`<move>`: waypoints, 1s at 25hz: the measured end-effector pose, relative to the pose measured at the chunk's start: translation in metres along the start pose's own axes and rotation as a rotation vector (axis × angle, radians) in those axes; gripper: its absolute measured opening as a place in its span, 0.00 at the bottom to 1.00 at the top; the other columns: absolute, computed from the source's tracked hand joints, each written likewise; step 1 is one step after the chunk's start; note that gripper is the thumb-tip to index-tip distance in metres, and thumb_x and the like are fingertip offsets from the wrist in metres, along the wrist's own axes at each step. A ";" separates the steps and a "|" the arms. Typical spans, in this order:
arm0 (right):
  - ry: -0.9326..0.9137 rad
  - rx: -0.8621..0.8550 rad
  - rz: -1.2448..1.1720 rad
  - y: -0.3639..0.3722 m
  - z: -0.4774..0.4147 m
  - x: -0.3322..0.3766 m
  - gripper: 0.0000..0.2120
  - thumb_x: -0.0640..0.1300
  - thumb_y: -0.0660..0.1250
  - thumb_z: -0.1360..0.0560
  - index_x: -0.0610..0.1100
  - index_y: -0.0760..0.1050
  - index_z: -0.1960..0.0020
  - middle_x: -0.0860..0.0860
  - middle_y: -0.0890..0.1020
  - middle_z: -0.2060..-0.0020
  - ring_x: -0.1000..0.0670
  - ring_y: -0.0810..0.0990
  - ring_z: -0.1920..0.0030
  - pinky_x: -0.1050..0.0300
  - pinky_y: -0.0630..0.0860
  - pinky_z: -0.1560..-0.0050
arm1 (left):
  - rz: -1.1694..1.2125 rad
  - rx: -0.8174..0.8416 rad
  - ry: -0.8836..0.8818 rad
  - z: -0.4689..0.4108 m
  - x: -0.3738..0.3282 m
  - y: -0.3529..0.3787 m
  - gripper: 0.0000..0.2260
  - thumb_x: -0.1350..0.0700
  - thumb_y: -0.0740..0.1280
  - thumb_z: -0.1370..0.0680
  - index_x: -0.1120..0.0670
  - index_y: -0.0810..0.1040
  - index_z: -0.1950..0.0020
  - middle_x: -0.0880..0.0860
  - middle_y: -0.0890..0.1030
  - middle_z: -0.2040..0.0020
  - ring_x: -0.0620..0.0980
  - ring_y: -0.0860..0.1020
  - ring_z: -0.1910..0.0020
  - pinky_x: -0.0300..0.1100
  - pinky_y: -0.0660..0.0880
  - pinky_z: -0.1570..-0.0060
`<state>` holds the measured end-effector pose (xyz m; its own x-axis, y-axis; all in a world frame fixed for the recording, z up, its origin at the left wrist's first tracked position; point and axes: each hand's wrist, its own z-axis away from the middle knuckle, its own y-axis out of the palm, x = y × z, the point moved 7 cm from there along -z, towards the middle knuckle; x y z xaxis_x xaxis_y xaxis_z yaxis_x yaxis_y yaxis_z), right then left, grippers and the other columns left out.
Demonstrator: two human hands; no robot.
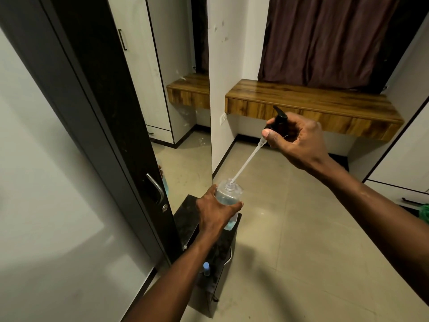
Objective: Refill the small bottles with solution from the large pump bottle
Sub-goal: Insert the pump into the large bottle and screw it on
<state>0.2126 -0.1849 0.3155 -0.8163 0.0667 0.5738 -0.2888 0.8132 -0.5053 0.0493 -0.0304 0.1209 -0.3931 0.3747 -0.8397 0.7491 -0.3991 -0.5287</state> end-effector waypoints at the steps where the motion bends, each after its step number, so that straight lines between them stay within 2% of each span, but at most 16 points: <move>1: 0.000 0.041 0.010 0.006 0.001 0.000 0.14 0.51 0.73 0.23 0.43 0.82 0.43 0.50 0.86 0.53 0.54 0.86 0.54 0.54 0.85 0.51 | -0.001 0.001 0.003 0.000 -0.002 -0.001 0.34 0.41 0.83 0.42 0.55 0.82 0.42 0.48 0.83 0.53 0.44 0.79 0.60 0.15 0.64 0.69; 3: 0.035 0.169 0.015 0.023 0.003 -0.003 0.14 0.50 0.74 0.23 0.43 0.82 0.42 0.51 0.85 0.53 0.54 0.85 0.53 0.57 0.85 0.51 | -0.004 0.007 0.022 0.001 -0.007 -0.002 0.36 0.40 0.83 0.42 0.55 0.81 0.40 0.50 0.84 0.50 0.44 0.79 0.59 0.14 0.63 0.69; 5: 0.069 0.315 0.025 0.043 0.007 -0.006 0.14 0.49 0.75 0.24 0.45 0.82 0.40 0.54 0.85 0.51 0.59 0.84 0.51 0.61 0.84 0.49 | -0.017 0.013 0.054 0.003 -0.014 -0.003 0.37 0.40 0.83 0.41 0.54 0.80 0.38 0.50 0.84 0.48 0.44 0.79 0.57 0.14 0.63 0.70; 7: 0.073 0.445 0.043 0.062 0.011 -0.007 0.13 0.49 0.75 0.24 0.46 0.82 0.41 0.56 0.85 0.51 0.61 0.83 0.49 0.60 0.83 0.48 | -0.037 0.005 0.091 0.005 -0.021 -0.005 0.38 0.37 0.82 0.41 0.52 0.80 0.37 0.49 0.84 0.46 0.44 0.81 0.55 0.16 0.66 0.66; 9: 0.078 0.523 0.052 0.076 0.014 -0.007 0.12 0.48 0.74 0.23 0.46 0.83 0.40 0.58 0.84 0.50 0.62 0.83 0.48 0.59 0.83 0.47 | -0.047 -0.009 0.121 0.007 -0.026 -0.007 0.39 0.35 0.81 0.42 0.51 0.80 0.36 0.48 0.84 0.46 0.45 0.82 0.52 0.24 0.72 0.57; 12: 0.120 0.552 0.004 0.086 0.013 -0.011 0.14 0.46 0.73 0.22 0.47 0.81 0.37 0.59 0.84 0.48 0.61 0.83 0.45 0.59 0.81 0.45 | -0.053 -0.026 0.139 0.008 -0.031 -0.010 0.39 0.35 0.81 0.42 0.51 0.80 0.37 0.48 0.84 0.46 0.46 0.82 0.52 0.32 0.76 0.52; 14: 0.138 0.642 -0.035 0.094 0.017 -0.011 0.17 0.42 0.72 0.21 0.47 0.79 0.33 0.57 0.84 0.45 0.60 0.83 0.43 0.63 0.81 0.43 | -0.053 -0.037 0.143 0.009 -0.034 -0.014 0.39 0.33 0.80 0.43 0.51 0.80 0.37 0.48 0.85 0.47 0.45 0.82 0.53 0.31 0.76 0.52; 16: 0.184 0.727 -0.105 0.101 0.026 -0.010 0.19 0.37 0.71 0.21 0.48 0.77 0.32 0.57 0.84 0.45 0.62 0.83 0.43 0.68 0.80 0.46 | -0.039 -0.042 0.133 0.009 -0.037 -0.019 0.38 0.31 0.78 0.42 0.50 0.81 0.39 0.46 0.85 0.49 0.43 0.82 0.55 0.21 0.70 0.58; 18: 0.210 0.713 -0.164 0.102 0.033 -0.009 0.16 0.37 0.71 0.21 0.47 0.78 0.35 0.58 0.84 0.46 0.63 0.83 0.44 0.68 0.79 0.47 | -0.012 -0.053 0.122 0.011 -0.040 -0.026 0.39 0.30 0.78 0.42 0.50 0.81 0.38 0.46 0.85 0.50 0.42 0.82 0.56 0.16 0.63 0.64; 21: 0.232 0.609 -0.093 0.096 0.036 -0.011 0.15 0.43 0.74 0.23 0.46 0.81 0.36 0.55 0.86 0.46 0.57 0.84 0.44 0.57 0.81 0.41 | -0.019 -0.061 0.120 0.012 -0.042 -0.029 0.39 0.28 0.77 0.42 0.48 0.81 0.38 0.46 0.85 0.50 0.42 0.82 0.57 0.17 0.63 0.69; 22: 0.234 0.537 -0.023 0.094 0.036 -0.010 0.15 0.46 0.77 0.25 0.45 0.83 0.39 0.55 0.86 0.49 0.56 0.85 0.47 0.54 0.83 0.42 | -0.030 -0.063 0.117 0.013 -0.043 -0.031 0.38 0.28 0.76 0.42 0.48 0.81 0.39 0.46 0.85 0.51 0.41 0.82 0.58 0.17 0.63 0.71; 25: 0.221 0.308 0.174 0.088 0.037 -0.001 0.22 0.61 0.81 0.34 0.45 0.81 0.54 0.53 0.84 0.63 0.53 0.83 0.62 0.55 0.83 0.60 | -0.048 -0.071 0.123 0.014 -0.045 -0.033 0.35 0.28 0.76 0.42 0.47 0.81 0.42 0.45 0.84 0.54 0.40 0.81 0.60 0.18 0.61 0.70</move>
<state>0.1692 -0.1351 0.2469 -0.7490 0.3373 0.5702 -0.3195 0.5701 -0.7569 0.0353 -0.0463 0.1745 -0.3645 0.4931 -0.7899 0.7684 -0.3199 -0.5543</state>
